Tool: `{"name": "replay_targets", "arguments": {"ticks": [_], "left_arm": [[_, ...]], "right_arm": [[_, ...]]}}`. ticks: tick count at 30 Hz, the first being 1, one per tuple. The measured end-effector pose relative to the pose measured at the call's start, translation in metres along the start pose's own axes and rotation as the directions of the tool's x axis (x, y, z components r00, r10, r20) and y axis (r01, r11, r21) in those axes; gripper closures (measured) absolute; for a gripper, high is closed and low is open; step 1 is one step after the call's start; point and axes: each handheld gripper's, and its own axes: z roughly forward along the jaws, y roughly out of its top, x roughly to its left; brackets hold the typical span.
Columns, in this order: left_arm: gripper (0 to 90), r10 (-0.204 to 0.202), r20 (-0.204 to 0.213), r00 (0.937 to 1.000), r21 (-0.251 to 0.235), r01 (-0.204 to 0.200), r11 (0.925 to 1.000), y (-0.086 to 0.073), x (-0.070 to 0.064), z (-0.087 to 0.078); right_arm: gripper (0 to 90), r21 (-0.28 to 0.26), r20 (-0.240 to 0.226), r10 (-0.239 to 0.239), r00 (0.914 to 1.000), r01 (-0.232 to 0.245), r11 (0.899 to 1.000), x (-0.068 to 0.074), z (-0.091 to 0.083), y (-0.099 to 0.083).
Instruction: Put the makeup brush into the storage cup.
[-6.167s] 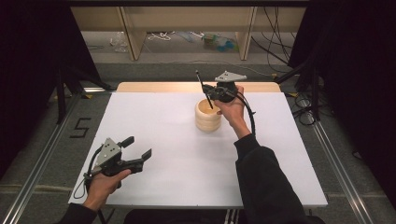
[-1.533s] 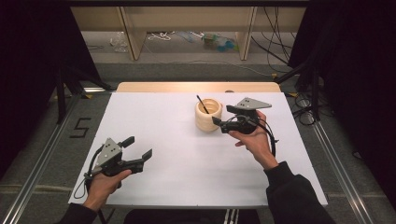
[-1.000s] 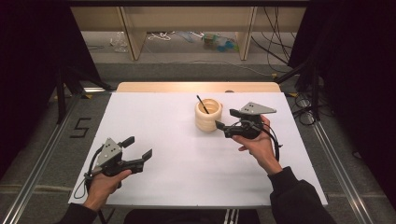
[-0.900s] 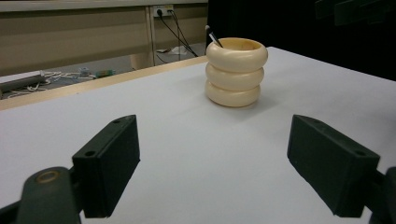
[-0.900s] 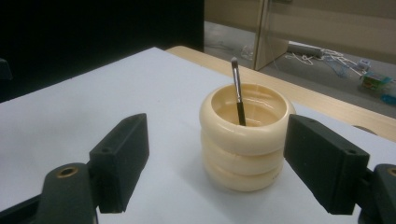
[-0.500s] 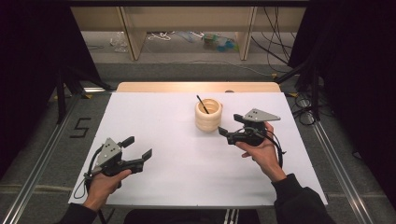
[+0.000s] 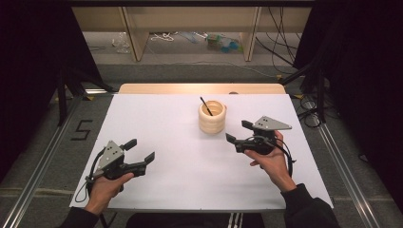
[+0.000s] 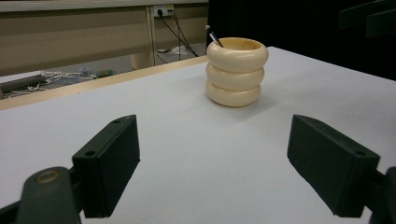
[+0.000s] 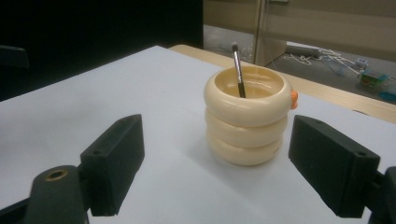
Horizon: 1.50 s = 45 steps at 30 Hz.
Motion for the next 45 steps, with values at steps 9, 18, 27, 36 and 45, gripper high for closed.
{"name": "replay_targets", "arguments": {"ticks": [9, 18, 27, 36, 45], "left_arm": [[17.0, -0.001, -0.001, 1.0000, 0.001, 0.001, 1.0000, 0.000, 0.000, 0.000], [17.0, 0.001, -0.001, 1.0000, 0.001, -0.001, 1.0000, 0.000, 0.000, 0.000], [17.0, -0.002, 0.000, 1.0000, 0.001, 0.002, 1.0000, 0.000, 0.000, 0.000], [17.0, 0.001, -0.002, 1.0000, 0.006, -0.001, 1.0000, 0.000, 0.000, 0.000], [17.0, 0.001, -0.003, 1.0000, 0.006, -0.001, 1.0000, 0.000, 0.000, 0.000]], "right_arm": [[18.6, 0.005, -0.004, 0.001, 1.0000, -0.001, 1.000, 0.004, -0.006, -0.004], [18.7, -0.014, -0.017, 0.002, 0.9999, -0.002, 1.000, 0.006, -0.011, -0.010], [17.6, 0.006, -0.018, 0.007, 0.9998, -0.007, 1.000, 0.008, -0.021, -0.013], [17.1, 0.013, -0.028, 0.010, 0.9996, -0.010, 1.000, 0.012, -0.027, -0.017], [17.1, 0.020, -0.042, 0.011, 0.9990, -0.010, 1.000, 0.018, -0.034, -0.025]]}}
